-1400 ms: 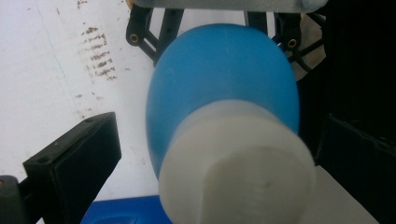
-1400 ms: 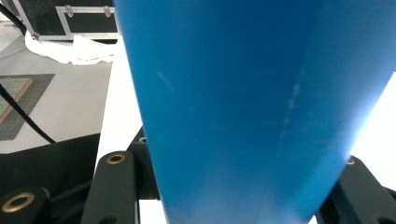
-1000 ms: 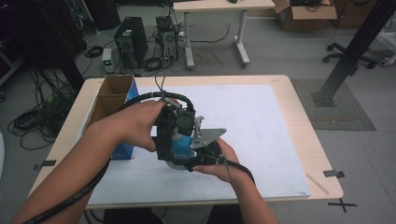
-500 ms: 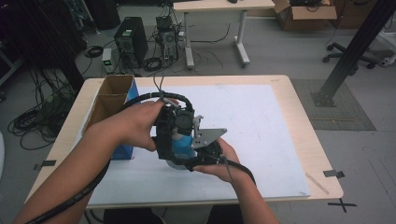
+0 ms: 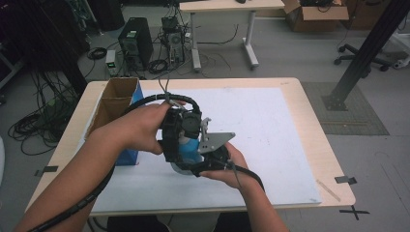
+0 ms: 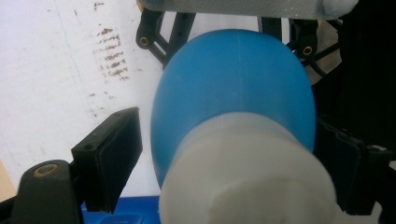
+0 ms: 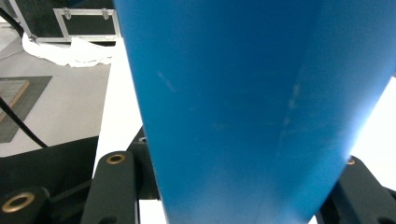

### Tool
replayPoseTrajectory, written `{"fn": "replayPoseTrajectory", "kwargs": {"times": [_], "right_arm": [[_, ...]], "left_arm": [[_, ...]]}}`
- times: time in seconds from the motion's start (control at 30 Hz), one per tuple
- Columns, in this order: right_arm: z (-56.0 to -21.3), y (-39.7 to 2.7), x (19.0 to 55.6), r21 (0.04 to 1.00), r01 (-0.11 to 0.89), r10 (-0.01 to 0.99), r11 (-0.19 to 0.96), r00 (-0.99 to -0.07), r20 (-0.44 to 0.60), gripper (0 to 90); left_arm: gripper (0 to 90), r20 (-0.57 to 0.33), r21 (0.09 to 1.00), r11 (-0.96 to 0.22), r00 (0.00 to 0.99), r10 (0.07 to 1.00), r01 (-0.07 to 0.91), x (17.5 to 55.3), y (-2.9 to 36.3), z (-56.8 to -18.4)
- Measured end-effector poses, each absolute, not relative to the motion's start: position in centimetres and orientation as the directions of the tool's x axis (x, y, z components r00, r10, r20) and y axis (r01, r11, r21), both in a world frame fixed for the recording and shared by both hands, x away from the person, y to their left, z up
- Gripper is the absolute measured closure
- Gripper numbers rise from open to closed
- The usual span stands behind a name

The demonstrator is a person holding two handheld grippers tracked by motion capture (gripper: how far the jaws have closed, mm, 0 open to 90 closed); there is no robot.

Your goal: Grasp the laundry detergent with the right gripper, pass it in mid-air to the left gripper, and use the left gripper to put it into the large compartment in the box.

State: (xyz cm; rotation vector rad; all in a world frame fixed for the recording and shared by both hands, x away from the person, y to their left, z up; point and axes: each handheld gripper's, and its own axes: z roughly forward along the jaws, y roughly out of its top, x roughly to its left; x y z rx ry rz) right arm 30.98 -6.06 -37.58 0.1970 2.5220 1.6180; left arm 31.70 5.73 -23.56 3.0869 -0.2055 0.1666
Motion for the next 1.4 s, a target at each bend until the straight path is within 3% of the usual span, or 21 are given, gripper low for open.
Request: {"fn": "replayPoseTrajectory", "kwargs": {"times": [0.83, 1.1, 1.4], "right_arm": [[-37.35, -6.29, 31.04, 0.915, 0.035, 0.191, 0.402, -0.98, -0.047, 45.3], [-37.4, -6.31, 30.92, 0.916, 0.037, 0.19, 0.401, -0.981, -0.044, 45.3], [-37.47, -6.15, 30.99, 0.912, 0.037, 0.194, 0.409, -0.98, -0.047, 45.3]], "left_arm": [[27.7, 0.114, 0.025, -0.989, 0.983, -0.142, -0.145, 31.75, 5.32, -23.75], [37.1, 0.097, 0.015, -0.989, 0.985, -0.145, -0.147, 31.77, 5.24, -23.72], [37.9, 0.102, -0.001, -0.99, 0.985, -0.14, -0.141, 31.77, 5.19, -23.93]]}}
